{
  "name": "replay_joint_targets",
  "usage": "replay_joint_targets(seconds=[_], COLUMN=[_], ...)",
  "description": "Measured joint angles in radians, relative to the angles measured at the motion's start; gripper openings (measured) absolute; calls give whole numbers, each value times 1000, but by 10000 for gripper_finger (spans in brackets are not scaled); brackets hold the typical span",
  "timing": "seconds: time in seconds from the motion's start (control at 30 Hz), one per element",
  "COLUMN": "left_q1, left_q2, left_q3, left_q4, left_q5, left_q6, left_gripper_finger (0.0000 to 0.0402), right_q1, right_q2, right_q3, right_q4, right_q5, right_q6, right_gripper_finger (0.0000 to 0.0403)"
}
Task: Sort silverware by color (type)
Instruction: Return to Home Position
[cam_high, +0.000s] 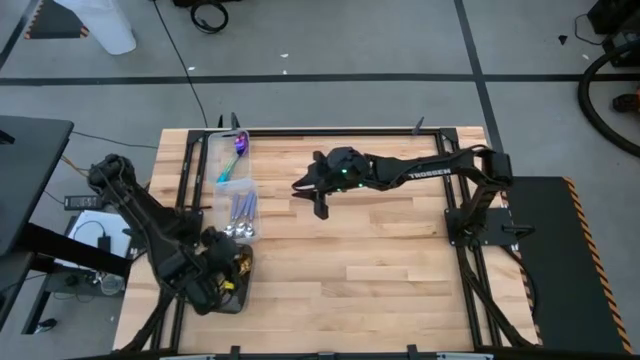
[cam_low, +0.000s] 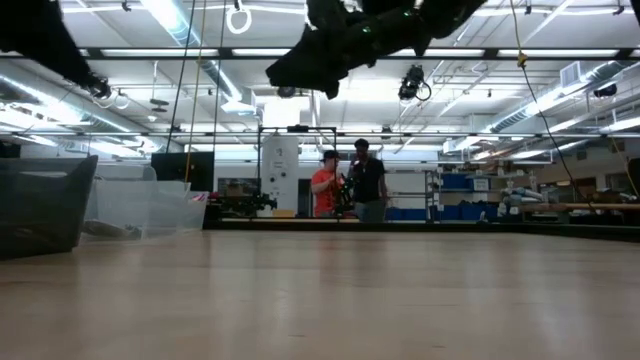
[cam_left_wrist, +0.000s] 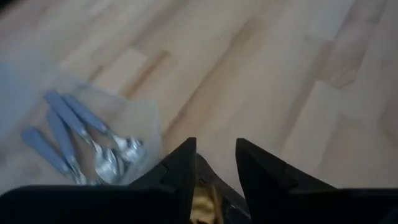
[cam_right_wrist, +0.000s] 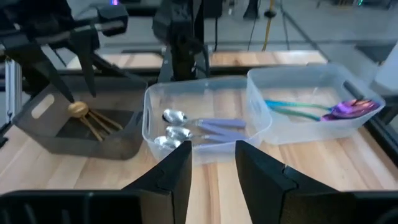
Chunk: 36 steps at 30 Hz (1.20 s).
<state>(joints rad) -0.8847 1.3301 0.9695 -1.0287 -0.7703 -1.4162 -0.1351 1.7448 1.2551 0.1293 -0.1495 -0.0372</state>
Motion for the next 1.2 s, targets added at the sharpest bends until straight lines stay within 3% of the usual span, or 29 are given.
replay_joint_targets(seconds=[0.27, 0.53, 0.73, 0.93, 1.2], left_q1=[171, 350, 443, 502, 524], left_q2=[-86, -171, -200, -201, -370], left_q3=[-1, -1, -1, -7, -251], left_q4=[59, 189, 365, 464, 758], left_q5=[-33, -32, 45, 67, 126], left_q6=[330, 724, 1038, 1247, 1384], left_gripper_finger=[120, 120, 120, 120, 120], right_q1=[-11, -10, -9, 15, 58], right_q2=[-134, -286, -371, -460, -643], right_q3=[-228, -482, -618, -715, -895], right_q4=[264, 509, 579, 638, 726], right_q5=[7, 127, 131, 110, 228], right_q6=[8, 13, 92, 130, 190], right_gripper_finger=[123, 121, 121, 121, 119])
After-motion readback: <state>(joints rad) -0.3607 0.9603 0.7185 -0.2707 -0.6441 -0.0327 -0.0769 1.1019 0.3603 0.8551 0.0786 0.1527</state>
